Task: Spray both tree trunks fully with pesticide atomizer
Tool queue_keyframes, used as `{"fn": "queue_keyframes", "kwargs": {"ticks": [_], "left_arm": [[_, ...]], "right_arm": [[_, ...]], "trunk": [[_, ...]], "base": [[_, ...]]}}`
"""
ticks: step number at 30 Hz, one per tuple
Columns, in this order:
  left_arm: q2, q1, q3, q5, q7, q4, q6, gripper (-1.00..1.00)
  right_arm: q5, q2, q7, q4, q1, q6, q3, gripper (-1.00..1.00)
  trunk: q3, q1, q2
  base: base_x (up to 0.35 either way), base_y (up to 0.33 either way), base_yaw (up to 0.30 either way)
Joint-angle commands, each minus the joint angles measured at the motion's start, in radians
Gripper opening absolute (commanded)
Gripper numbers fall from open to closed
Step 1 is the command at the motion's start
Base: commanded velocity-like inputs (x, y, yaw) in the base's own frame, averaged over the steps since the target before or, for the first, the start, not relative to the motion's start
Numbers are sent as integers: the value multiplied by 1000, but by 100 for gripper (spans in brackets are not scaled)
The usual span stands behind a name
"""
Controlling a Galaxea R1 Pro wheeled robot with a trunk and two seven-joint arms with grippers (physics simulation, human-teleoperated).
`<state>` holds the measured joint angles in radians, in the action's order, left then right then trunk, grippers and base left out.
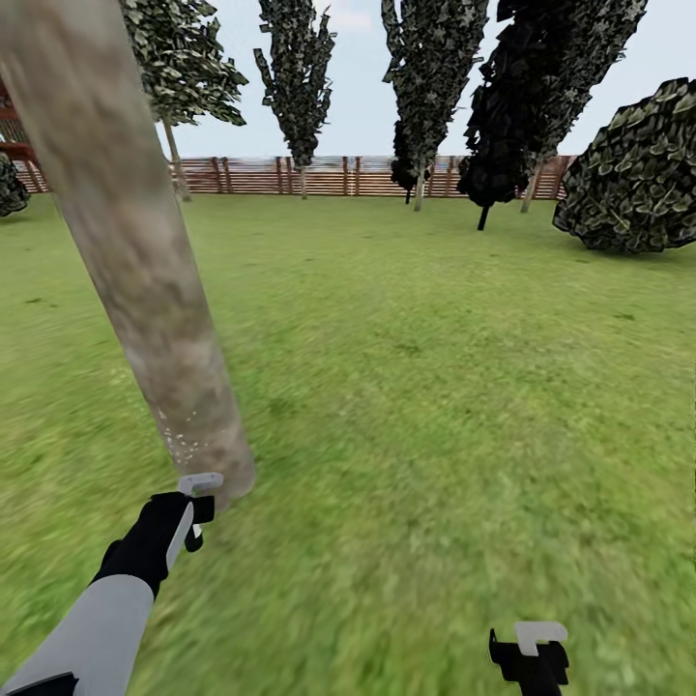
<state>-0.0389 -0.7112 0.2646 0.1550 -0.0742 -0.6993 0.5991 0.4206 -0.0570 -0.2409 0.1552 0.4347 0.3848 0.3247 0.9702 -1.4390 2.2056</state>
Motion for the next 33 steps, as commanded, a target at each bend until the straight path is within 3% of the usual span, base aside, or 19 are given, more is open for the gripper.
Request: {"fn": "queue_keyframes", "kwargs": {"ticks": [1,7,20,30,33], "left_arm": [[1,-1,2,10,4,-2,5,-100],[1,-1,2,11,4,-2,5,-100],[-1,-1,2,10,3,-1,5,-100],[1,-17,1,11,1,-9,9,-100],[14,-51,0,10,-1,-13,16,-100]], "right_arm": [[10,0,-3,-2,1,3,7,100],[10,0,-3,-2,1,3,7,100],[10,0,-3,-2,1,3,7,100],[10,-1,-3,0,1,3,7,100],[10,-1,-3,0,1,3,7,100]], "trunk": [[1,0,0],[1,0,0],[1,0,0],[1,0,0],[1,0,0]], "base": [[105,-265,0],[70,-271,74],[2,-269,270],[0,-26,275],[0,0,146]]}}
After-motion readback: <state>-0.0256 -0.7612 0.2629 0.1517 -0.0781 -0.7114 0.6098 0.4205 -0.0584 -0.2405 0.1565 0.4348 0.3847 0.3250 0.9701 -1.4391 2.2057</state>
